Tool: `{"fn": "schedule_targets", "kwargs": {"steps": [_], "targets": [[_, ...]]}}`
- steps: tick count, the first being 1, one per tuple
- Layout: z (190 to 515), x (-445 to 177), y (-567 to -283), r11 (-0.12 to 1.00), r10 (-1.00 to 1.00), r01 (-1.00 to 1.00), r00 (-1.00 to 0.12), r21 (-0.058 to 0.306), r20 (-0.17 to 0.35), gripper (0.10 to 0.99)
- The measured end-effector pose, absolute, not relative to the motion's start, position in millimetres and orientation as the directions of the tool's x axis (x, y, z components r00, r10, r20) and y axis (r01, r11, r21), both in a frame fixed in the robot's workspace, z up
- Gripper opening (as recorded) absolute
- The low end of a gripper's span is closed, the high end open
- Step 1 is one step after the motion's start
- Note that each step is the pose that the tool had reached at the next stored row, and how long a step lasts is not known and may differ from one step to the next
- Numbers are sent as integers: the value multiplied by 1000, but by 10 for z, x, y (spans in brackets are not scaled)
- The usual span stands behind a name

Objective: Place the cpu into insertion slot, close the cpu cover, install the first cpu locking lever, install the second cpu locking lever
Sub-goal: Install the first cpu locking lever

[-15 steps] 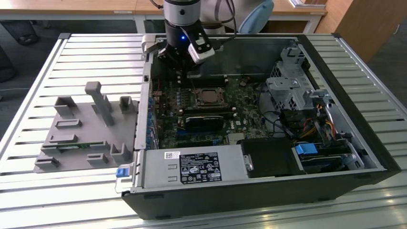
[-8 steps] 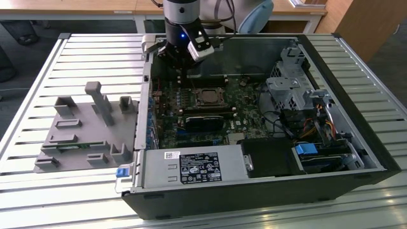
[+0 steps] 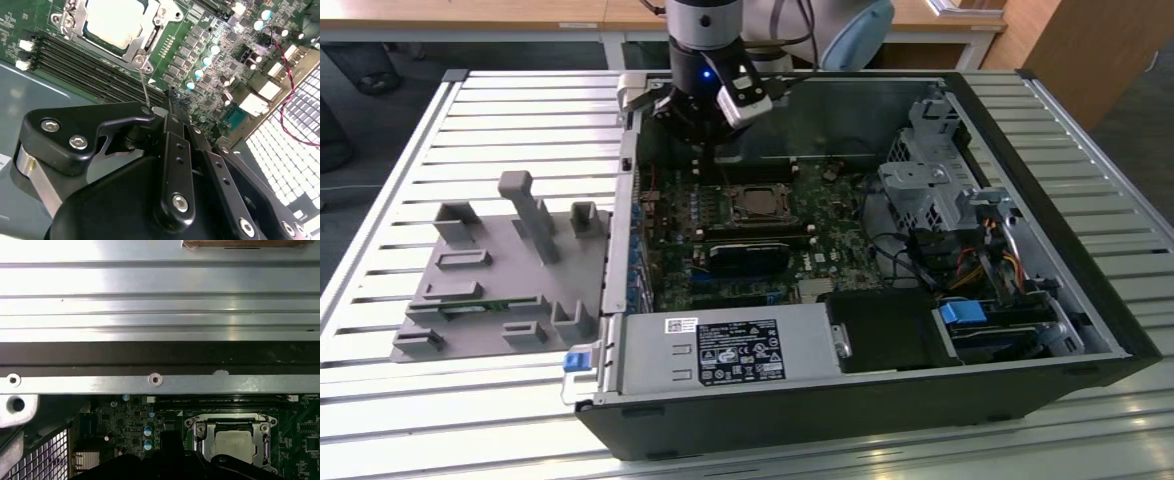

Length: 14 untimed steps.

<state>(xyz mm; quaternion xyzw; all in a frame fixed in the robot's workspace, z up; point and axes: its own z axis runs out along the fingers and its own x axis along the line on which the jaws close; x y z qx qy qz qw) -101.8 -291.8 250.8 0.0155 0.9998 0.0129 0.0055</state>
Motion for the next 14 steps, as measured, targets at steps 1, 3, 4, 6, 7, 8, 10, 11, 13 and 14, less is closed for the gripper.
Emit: {"fn": "schedule_targets", "kwargs": {"steps": [1, 3, 4, 6, 7, 8, 10, 11, 13, 14], "targets": [[2508, -1005, -2917, 999, 31, 31, -999, 26, -11, 106], [2508, -972, -2915, 999, 31, 31, -999, 26, -11, 106], [2508, -952, -2915, 999, 31, 31, -999, 26, -10, 106], [2507, -909, -2914, 999, 31, 31, -999, 26, -10, 106], [2507, -887, -2914, 999, 31, 31, -999, 26, -10, 106], [2506, -866, -2914, 999, 31, 31, -999, 26, -10, 106], [2503, -821, -2913, 999, 31, 31, -999, 26, -10, 106], [2500, -795, -2913, 999, 31, 31, -999, 26, -10, 106], [2493, -745, -2912, 999, 31, 31, -999, 26, -10, 106], [2488, -721, -2911, 999, 31, 31, -999, 26, -10, 106]]}}
